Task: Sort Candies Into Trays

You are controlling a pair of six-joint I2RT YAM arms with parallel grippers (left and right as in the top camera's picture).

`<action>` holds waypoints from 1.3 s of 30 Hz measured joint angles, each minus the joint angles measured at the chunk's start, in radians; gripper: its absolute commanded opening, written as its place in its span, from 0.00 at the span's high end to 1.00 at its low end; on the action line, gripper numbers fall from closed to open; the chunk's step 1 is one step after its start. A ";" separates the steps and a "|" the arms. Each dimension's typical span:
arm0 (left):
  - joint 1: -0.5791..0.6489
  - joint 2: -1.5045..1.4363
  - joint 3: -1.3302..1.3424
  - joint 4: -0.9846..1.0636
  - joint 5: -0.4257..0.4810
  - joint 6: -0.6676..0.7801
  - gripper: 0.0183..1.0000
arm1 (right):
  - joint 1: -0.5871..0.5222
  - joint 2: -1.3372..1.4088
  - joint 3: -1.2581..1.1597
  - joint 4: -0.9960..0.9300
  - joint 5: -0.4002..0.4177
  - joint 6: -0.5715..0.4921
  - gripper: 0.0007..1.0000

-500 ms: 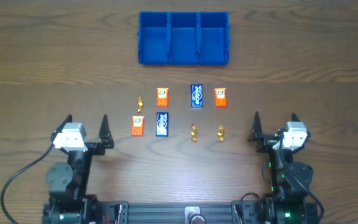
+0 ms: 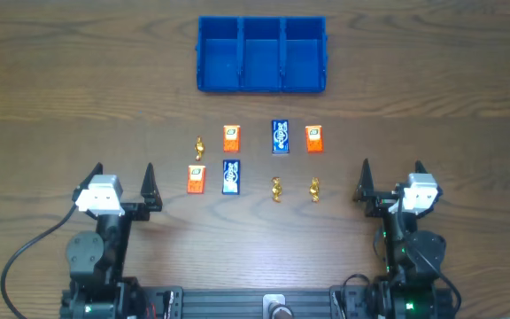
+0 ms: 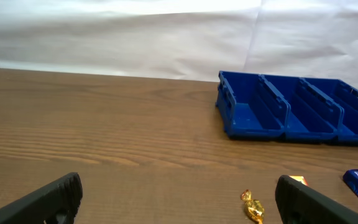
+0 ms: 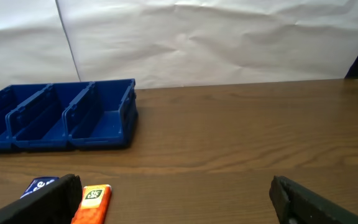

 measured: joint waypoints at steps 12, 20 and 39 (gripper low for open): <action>0.000 0.000 0.000 0.000 0.000 0.000 0.00 | 0.000 0.000 0.000 0.000 0.000 0.000 0.00; 0.000 0.000 0.000 0.000 0.000 0.000 0.00 | 0.000 0.000 0.000 0.000 0.000 0.000 0.00; -0.029 0.030 0.051 -0.084 0.020 -0.011 0.00 | 0.000 0.000 0.000 -0.001 0.000 0.000 0.00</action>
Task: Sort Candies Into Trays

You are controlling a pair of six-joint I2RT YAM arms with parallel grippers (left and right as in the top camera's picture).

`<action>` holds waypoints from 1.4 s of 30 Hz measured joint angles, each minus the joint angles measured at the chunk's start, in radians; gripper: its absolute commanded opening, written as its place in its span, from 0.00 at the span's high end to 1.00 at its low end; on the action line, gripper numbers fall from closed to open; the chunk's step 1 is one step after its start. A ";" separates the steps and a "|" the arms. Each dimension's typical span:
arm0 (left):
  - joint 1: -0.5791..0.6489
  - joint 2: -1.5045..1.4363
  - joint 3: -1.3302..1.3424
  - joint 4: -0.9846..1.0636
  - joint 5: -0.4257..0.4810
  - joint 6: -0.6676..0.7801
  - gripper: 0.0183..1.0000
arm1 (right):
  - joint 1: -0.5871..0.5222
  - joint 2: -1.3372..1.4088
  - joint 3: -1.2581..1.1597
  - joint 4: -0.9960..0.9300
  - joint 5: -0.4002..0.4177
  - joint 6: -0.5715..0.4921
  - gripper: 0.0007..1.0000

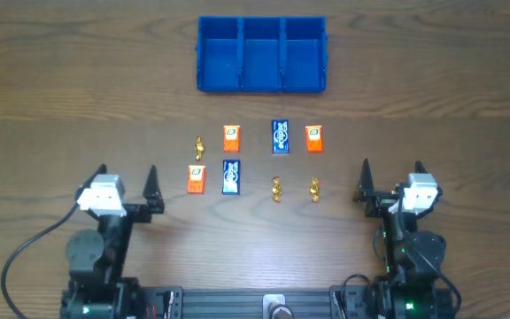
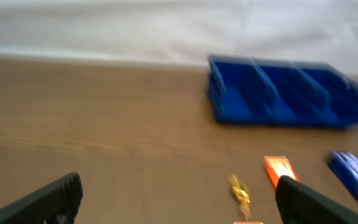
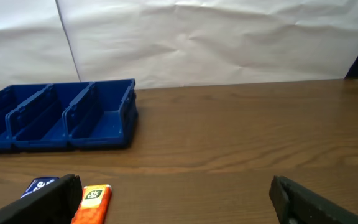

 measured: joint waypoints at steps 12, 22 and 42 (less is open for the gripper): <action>-0.249 0.900 0.820 -0.492 -0.006 -0.084 0.00 | 0.000 -0.003 0.000 -0.001 -0.003 -0.001 0.00; -0.383 1.526 0.914 -0.604 -0.047 -0.296 0.00 | 0.000 -0.003 0.000 0.000 -0.003 -0.001 0.00; -0.397 1.673 0.914 -0.586 -0.095 -0.391 0.05 | 0.000 -0.003 0.000 0.000 -0.003 -0.001 0.00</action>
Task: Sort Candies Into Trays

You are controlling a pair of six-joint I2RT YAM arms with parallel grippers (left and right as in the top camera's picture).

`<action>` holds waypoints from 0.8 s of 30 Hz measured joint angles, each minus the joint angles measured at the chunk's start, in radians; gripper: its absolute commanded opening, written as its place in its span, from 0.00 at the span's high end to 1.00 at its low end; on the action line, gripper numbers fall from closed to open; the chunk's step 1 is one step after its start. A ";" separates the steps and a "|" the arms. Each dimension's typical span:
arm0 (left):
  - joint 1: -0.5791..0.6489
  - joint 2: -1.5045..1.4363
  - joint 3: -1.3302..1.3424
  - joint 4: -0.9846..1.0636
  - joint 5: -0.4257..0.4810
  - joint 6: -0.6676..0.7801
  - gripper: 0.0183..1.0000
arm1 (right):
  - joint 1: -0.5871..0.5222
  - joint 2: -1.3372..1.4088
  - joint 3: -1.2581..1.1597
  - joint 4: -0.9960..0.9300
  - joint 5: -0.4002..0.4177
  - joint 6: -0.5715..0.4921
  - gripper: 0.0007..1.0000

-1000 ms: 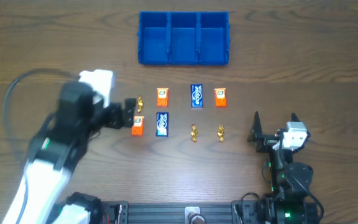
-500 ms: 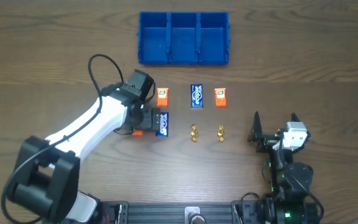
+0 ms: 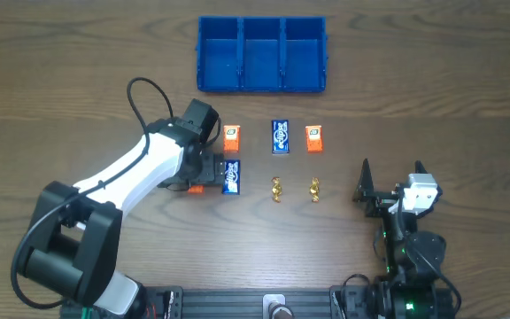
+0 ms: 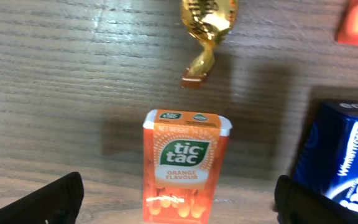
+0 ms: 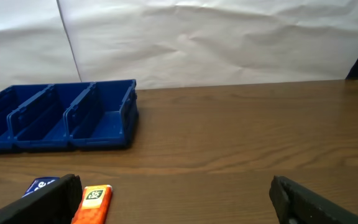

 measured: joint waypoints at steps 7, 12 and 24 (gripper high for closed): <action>0.014 0.052 0.000 0.010 -0.001 -0.001 0.15 | 0.000 0.000 0.000 0.000 0.000 0.000 0.00; 0.014 0.060 0.000 0.031 0.000 0.012 0.31 | 0.000 0.000 0.000 0.000 0.000 0.000 0.00; 0.014 0.061 0.000 0.033 0.001 0.042 0.66 | 0.000 0.000 0.000 0.000 0.000 0.000 0.00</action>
